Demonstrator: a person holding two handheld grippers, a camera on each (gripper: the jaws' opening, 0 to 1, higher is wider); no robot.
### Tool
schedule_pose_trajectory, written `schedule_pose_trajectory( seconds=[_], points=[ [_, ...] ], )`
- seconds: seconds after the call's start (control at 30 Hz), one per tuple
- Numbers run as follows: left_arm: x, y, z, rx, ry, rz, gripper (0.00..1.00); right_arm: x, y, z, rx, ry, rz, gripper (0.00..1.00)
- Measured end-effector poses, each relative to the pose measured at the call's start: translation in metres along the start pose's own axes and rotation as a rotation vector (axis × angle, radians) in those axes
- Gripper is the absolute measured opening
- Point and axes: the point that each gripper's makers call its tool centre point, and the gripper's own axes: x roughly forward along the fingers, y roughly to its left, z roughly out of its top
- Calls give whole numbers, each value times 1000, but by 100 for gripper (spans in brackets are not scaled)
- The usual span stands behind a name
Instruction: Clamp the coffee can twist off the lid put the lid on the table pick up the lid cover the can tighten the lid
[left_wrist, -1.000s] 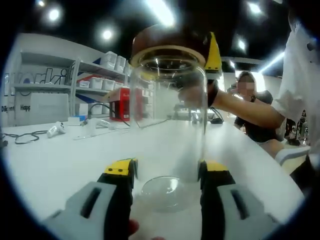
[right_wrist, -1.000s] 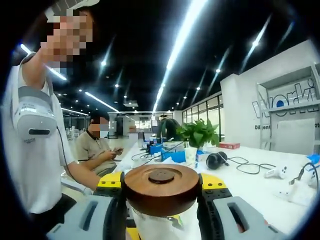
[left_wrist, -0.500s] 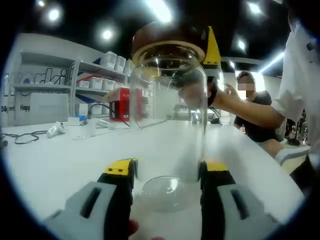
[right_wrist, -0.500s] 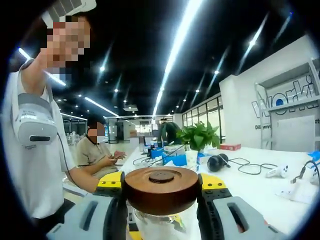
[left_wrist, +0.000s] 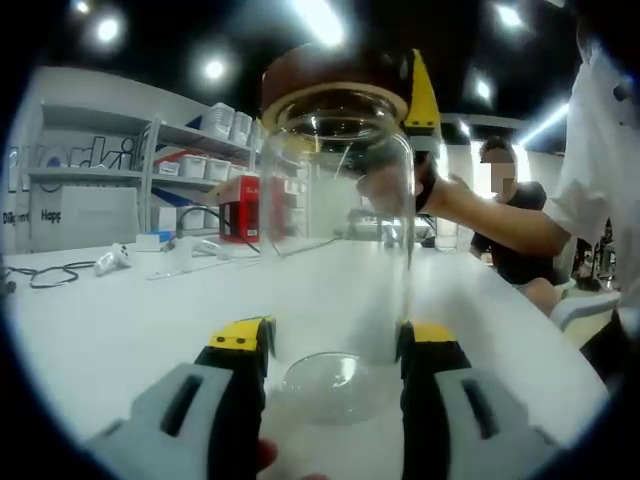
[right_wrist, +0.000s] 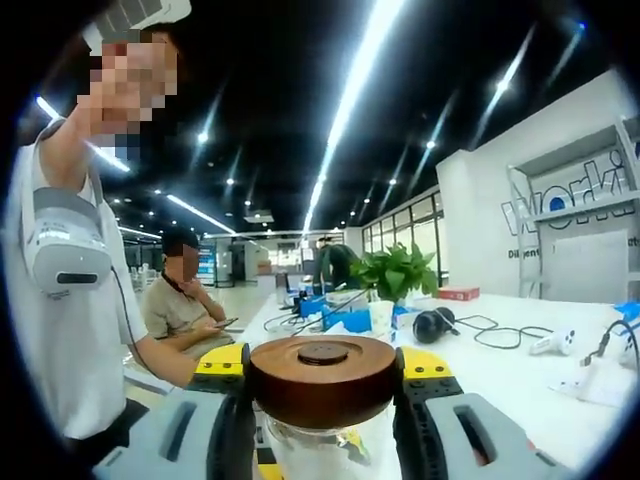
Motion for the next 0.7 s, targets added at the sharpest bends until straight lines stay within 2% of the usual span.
schedule_pose_trajectory(
  seconds=[0.13,0.47,0.7],
  points=[
    [0,0,0,1,0,4,44,1,1,-6,-25,41,-20,48],
    [0,0,0,0,0,1,44,0,3,-6,-38,35,-25,47],
    [0,1,0,1,1,1,44,-1,3,-2,-46,7,-32,46]
  ],
)
